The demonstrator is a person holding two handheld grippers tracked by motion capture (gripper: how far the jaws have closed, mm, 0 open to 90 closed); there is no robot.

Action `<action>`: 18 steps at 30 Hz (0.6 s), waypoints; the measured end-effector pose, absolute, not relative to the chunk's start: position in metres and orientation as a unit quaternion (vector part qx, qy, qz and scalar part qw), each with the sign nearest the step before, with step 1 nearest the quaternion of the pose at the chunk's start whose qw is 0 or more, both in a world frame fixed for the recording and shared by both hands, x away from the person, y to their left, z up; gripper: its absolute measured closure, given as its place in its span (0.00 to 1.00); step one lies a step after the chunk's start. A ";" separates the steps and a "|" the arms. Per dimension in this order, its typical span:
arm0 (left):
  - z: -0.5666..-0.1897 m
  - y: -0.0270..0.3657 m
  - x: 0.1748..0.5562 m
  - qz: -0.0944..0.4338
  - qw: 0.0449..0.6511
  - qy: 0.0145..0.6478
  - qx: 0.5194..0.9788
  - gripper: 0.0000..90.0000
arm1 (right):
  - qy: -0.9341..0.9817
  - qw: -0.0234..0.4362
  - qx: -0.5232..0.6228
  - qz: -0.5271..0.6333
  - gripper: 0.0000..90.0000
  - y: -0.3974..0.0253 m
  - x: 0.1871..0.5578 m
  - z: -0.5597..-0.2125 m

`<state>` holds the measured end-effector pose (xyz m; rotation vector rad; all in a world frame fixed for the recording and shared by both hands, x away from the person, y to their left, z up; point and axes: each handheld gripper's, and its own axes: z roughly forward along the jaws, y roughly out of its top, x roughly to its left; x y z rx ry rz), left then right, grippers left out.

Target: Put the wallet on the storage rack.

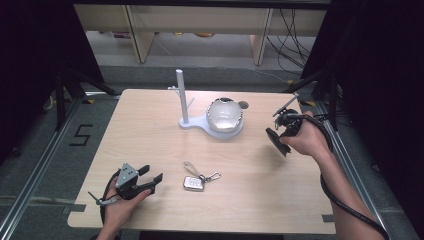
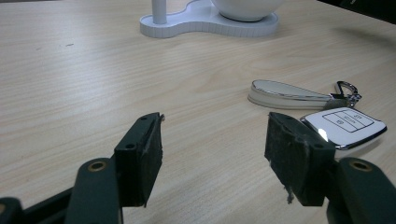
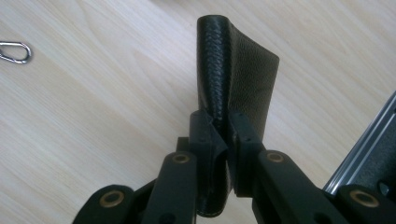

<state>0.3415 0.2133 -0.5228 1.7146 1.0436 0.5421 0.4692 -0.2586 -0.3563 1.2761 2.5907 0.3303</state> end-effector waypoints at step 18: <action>-0.523 0.213 0.341 0.224 0.507 0.432 0.711 0.40 | 0.894 0.099 0.414 0.141 0.92 -0.229 0.476 -0.341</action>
